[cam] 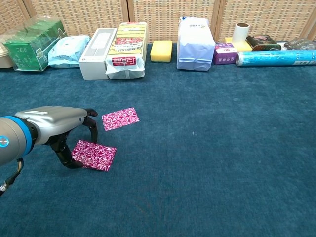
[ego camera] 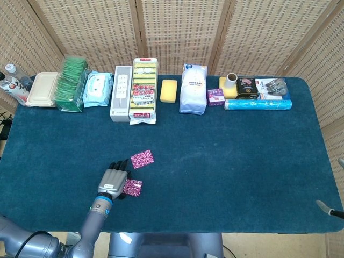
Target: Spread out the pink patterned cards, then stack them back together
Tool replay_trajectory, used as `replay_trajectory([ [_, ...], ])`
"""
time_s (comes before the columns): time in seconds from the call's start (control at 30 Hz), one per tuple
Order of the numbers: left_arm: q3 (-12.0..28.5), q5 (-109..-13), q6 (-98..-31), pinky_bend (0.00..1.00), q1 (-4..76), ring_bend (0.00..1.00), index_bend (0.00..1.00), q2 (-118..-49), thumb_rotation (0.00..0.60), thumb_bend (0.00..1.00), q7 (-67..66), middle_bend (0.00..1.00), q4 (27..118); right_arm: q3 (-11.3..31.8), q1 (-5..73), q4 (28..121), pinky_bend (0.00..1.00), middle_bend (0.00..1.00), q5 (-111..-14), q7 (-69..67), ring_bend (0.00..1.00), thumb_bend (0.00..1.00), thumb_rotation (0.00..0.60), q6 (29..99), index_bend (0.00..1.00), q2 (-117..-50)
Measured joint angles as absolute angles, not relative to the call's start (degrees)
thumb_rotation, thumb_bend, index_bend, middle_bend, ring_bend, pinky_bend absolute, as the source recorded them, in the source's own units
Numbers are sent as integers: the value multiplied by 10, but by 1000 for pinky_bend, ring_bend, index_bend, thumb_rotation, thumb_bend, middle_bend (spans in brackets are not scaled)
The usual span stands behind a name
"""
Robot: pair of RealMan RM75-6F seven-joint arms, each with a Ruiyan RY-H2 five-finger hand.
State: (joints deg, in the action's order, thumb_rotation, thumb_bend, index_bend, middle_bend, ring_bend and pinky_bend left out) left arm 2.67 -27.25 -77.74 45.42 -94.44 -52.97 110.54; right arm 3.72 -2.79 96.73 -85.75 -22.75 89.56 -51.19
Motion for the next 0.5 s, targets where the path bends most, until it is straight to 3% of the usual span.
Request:
replay_trajectory([
  [0.5, 38, -254, -782, 124, 455, 0, 370, -952, 600, 236, -542, 0, 1104, 36, -27, 967, 0, 0, -862, -230, 0, 7, 600, 896, 77, -511],
])
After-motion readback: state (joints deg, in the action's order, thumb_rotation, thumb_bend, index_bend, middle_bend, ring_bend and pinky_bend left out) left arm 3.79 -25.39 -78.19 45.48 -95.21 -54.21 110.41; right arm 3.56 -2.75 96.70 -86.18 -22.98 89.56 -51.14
